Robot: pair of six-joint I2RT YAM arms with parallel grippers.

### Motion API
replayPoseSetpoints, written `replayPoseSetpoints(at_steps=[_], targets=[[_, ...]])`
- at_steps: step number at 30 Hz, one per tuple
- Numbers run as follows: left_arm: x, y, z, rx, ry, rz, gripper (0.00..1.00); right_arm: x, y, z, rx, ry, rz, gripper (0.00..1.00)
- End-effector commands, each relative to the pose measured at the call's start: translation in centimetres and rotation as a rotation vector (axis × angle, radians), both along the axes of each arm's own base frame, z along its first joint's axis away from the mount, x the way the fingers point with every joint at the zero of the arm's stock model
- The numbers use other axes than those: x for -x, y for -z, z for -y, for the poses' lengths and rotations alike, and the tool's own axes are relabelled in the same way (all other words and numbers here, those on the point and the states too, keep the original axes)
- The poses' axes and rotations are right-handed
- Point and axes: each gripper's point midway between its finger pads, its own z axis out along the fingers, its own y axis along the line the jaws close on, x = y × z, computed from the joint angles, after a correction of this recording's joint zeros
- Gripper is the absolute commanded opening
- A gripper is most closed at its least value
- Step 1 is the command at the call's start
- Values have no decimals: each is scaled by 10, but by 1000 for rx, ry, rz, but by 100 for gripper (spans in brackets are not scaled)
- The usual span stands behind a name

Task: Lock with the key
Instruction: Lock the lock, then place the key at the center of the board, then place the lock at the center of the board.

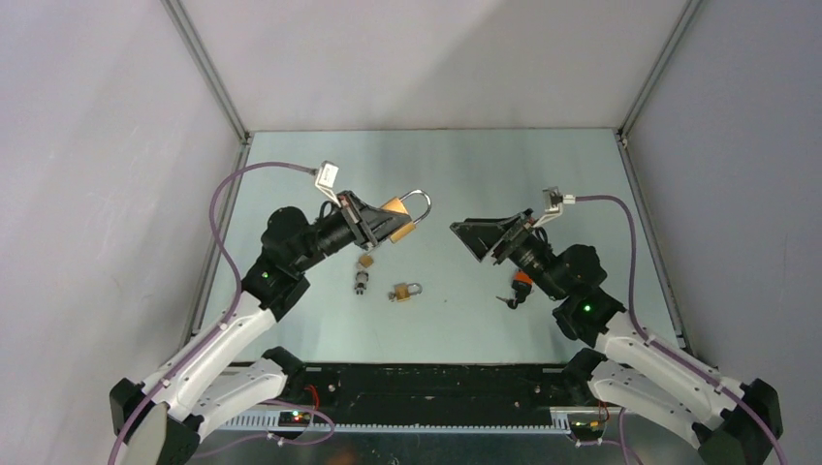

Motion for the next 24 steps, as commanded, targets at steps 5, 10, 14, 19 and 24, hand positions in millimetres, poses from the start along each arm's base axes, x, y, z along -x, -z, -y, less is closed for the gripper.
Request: replayPoseSetpoints(at_steps=[5, 10, 14, 19, 24], targets=[[5, -78, -9, 320, -26, -122, 0, -19, -35, -24, -242, 20, -108, 81], [6, -78, -6, 337, -10, -161, 0, -17, -54, -35, -302, -8, -93, 72], [10, -77, -1, 327, 31, -176, 0, -18, -62, -43, -332, -28, -97, 66], [14, -77, 1, 324, 58, -181, 3, -23, -69, -52, -339, -43, -115, 55], [18, -81, 0, 327, 69, -171, 4, -31, -64, -60, -333, -53, -149, 48]])
